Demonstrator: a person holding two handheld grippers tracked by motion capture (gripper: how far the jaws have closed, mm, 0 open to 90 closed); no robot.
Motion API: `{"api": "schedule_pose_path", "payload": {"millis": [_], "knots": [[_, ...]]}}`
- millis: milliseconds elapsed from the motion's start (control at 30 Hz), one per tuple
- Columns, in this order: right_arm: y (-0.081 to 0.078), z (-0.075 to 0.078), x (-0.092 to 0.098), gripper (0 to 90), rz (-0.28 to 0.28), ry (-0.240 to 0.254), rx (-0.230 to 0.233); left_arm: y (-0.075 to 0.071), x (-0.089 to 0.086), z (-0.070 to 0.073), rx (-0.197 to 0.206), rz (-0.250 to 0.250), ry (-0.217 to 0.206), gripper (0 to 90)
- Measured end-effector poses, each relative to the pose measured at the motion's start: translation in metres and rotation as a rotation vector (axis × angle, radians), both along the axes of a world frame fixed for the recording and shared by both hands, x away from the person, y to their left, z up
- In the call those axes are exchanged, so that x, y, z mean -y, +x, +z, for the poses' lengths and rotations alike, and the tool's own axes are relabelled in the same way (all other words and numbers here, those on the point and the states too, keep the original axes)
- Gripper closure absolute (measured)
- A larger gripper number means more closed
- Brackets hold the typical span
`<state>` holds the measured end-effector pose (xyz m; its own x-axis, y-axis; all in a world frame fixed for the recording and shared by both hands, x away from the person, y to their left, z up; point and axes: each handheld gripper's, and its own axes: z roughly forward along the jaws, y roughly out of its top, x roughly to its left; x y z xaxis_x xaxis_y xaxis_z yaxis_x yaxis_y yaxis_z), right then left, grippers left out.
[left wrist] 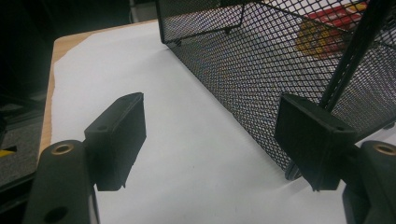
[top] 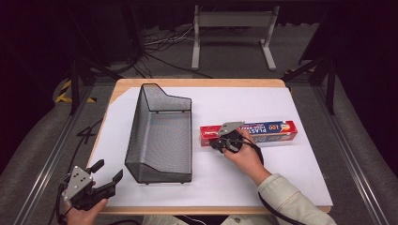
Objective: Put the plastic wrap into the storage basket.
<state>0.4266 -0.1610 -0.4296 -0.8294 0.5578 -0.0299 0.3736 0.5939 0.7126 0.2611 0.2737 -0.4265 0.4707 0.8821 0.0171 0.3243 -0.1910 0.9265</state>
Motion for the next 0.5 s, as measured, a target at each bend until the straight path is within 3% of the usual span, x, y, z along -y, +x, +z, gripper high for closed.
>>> {"api": "schedule_pose_path", "payload": {"millis": [300,400,500], "knots": [[0.016,0.0,-0.005,90.0,-0.045,-0.019,0.037,-0.001,0.0,0.0,0.002,-0.001,0.001,25.8],[0.021,-0.002,-0.005,90.0,-0.064,-0.003,0.032,-0.001,0.0,0.0,0.001,0.0,-0.002,25.8],[0.019,-0.001,-0.005,90.0,-0.061,-0.02,0.029,-0.001,0.0,0.0,0.003,-0.001,-0.003,25.8]]}}
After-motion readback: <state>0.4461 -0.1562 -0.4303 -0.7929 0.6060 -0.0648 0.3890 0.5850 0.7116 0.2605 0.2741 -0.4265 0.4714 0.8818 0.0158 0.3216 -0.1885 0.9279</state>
